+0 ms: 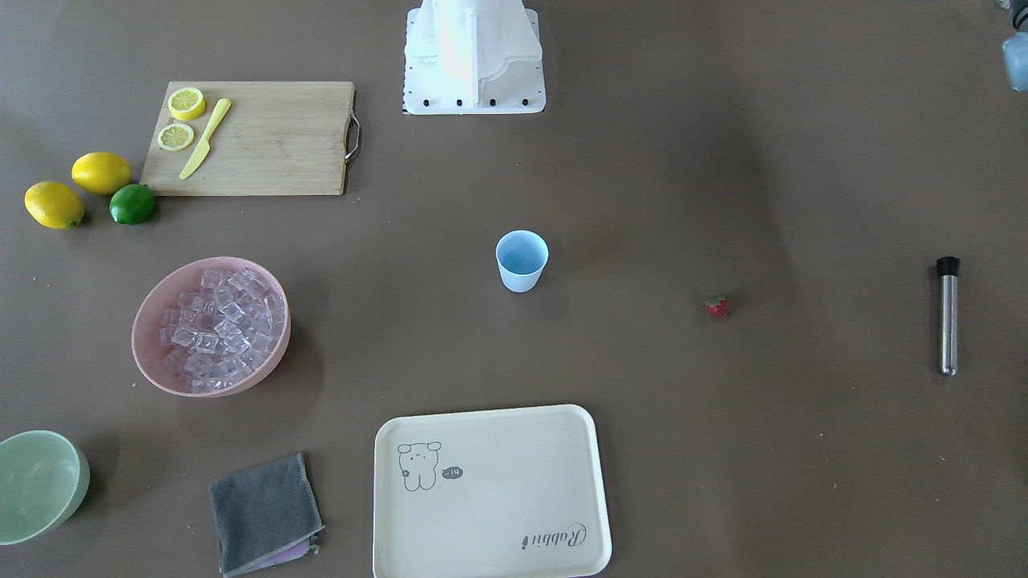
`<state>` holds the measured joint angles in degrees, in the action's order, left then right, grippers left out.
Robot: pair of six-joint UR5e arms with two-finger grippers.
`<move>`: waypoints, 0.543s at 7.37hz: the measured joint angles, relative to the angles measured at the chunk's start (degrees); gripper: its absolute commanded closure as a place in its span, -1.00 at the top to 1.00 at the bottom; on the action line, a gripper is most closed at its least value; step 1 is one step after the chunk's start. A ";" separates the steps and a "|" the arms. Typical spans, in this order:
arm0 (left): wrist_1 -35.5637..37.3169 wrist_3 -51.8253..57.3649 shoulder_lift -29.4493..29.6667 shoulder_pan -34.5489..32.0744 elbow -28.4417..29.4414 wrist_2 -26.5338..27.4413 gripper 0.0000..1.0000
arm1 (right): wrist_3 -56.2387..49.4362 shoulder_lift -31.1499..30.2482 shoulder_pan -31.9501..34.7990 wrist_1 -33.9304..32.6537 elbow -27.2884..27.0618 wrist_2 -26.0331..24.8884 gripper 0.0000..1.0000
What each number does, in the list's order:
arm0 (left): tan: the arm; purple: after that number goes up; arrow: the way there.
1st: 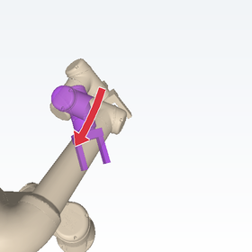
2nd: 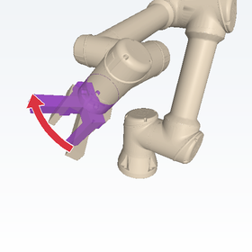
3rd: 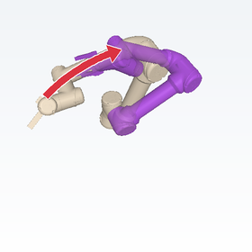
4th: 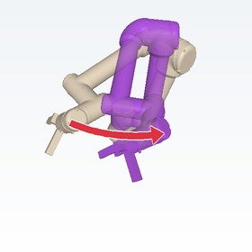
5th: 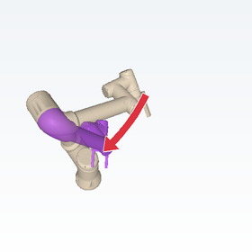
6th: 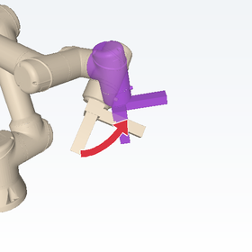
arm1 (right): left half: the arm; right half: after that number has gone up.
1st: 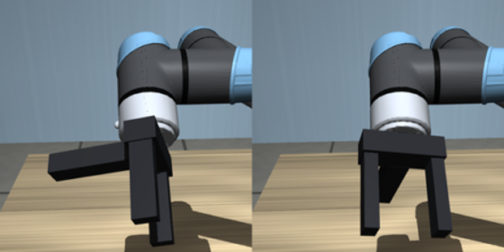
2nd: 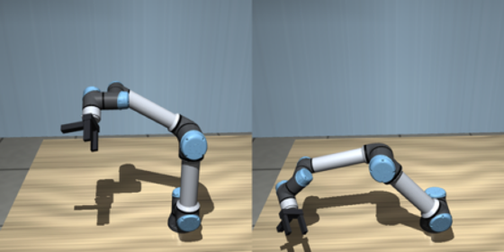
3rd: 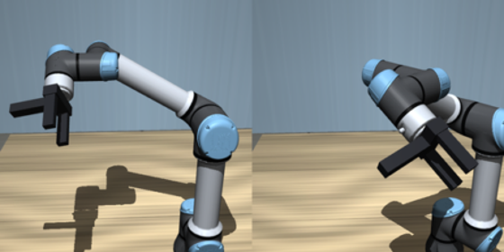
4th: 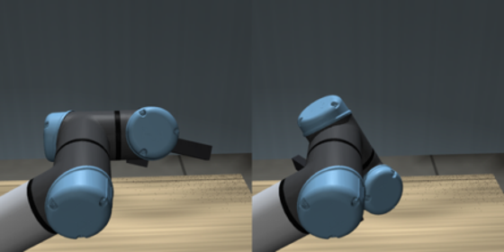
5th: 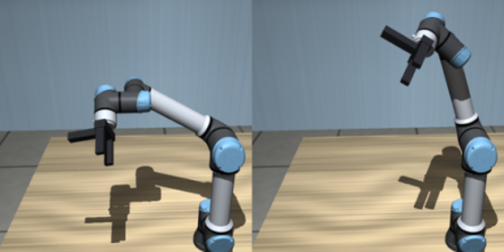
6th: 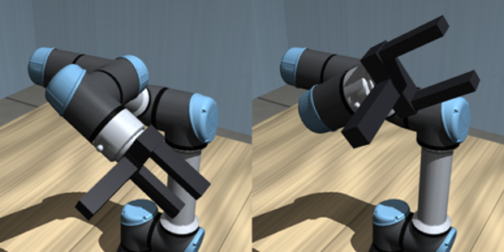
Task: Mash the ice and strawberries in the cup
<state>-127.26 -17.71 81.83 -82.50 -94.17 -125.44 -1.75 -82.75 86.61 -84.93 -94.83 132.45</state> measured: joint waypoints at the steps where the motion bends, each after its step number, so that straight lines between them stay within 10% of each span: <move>1: 0.00 -0.01 -0.03 -0.02 -0.02 -0.04 0.95 | 0.01 -0.33 0.11 -0.04 -0.49 0.00 0.99; 4: 0.06 0.06 0.69 0.12 0.34 0.40 0.95 | 0.96 1.23 -0.70 -0.11 -1.59 -0.07 0.99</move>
<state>-127.21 -17.65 82.52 -82.38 -93.84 -125.04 -0.78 -81.52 85.91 -85.04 -96.42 132.37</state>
